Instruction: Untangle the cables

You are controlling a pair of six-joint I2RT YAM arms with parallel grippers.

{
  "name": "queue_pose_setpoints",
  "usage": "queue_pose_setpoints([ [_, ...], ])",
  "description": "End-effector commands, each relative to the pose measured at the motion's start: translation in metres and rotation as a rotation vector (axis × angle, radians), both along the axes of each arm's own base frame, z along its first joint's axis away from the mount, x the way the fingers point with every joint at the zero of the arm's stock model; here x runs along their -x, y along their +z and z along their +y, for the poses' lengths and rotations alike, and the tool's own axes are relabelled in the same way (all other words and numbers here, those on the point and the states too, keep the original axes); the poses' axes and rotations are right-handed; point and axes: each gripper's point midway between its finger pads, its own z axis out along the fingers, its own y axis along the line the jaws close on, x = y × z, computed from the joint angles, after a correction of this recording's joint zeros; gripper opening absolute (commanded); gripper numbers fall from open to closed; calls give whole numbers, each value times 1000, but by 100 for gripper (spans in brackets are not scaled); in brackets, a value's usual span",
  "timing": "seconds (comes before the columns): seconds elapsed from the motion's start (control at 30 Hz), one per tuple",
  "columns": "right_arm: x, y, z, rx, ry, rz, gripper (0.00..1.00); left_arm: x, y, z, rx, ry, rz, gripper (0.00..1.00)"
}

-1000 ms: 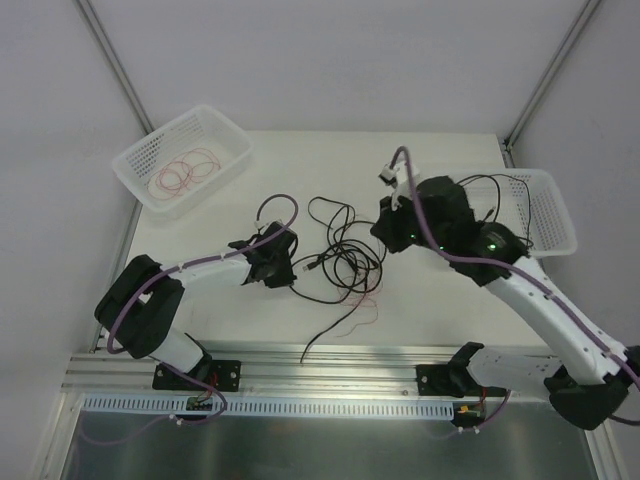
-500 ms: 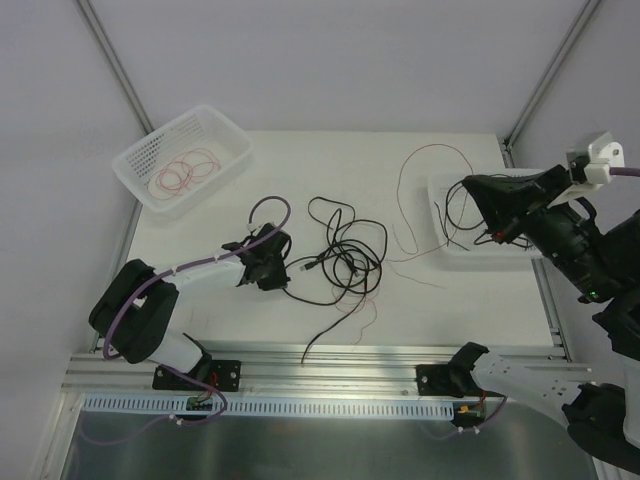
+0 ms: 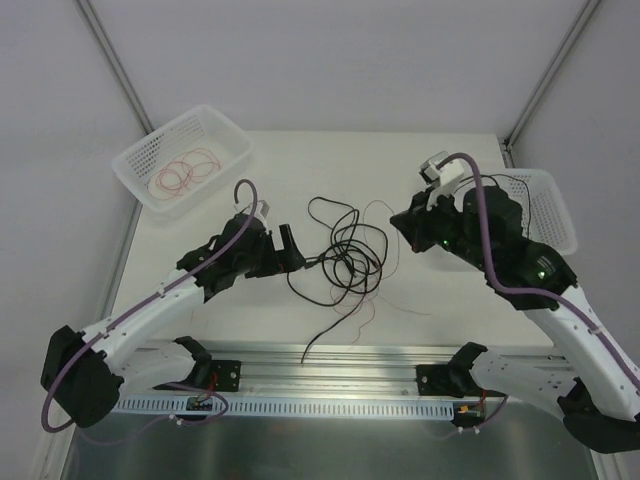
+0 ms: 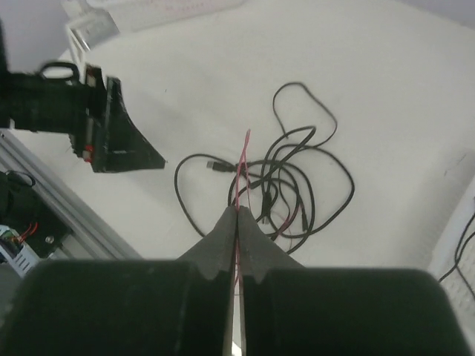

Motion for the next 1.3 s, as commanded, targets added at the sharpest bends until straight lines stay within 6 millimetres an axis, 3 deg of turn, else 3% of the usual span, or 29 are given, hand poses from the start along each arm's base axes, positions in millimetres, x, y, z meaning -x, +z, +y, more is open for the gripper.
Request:
queue_pose_setpoints([
  [0.0,3,6,24,-117,63,26,1,4,58,-15,86,-159,-150,99],
  [0.1,-2,-4,36,-132,76,71,1,18,90,-31,127,-305,-257,99],
  [0.23,-6,-3,45,-158,80,87,1,36,130,-59,185,-473,-418,99],
  [0.37,-8,3,50,-205,70,106,1,51,144,-80,222,-567,-529,99],
  [0.5,-5,9,54,-228,92,115,1,48,145,-89,200,-595,-630,99],
  [0.73,1,19,58,-267,117,114,1,39,130,-106,119,-648,-759,99],
  [0.9,5,27,58,-287,135,106,1,46,111,-112,101,-726,-835,99],
  [0.97,6,31,59,-294,143,106,1,50,116,-114,128,-741,-876,99],
  [1.27,12,41,62,-331,171,105,1,67,91,-123,149,-826,-868,99],
])
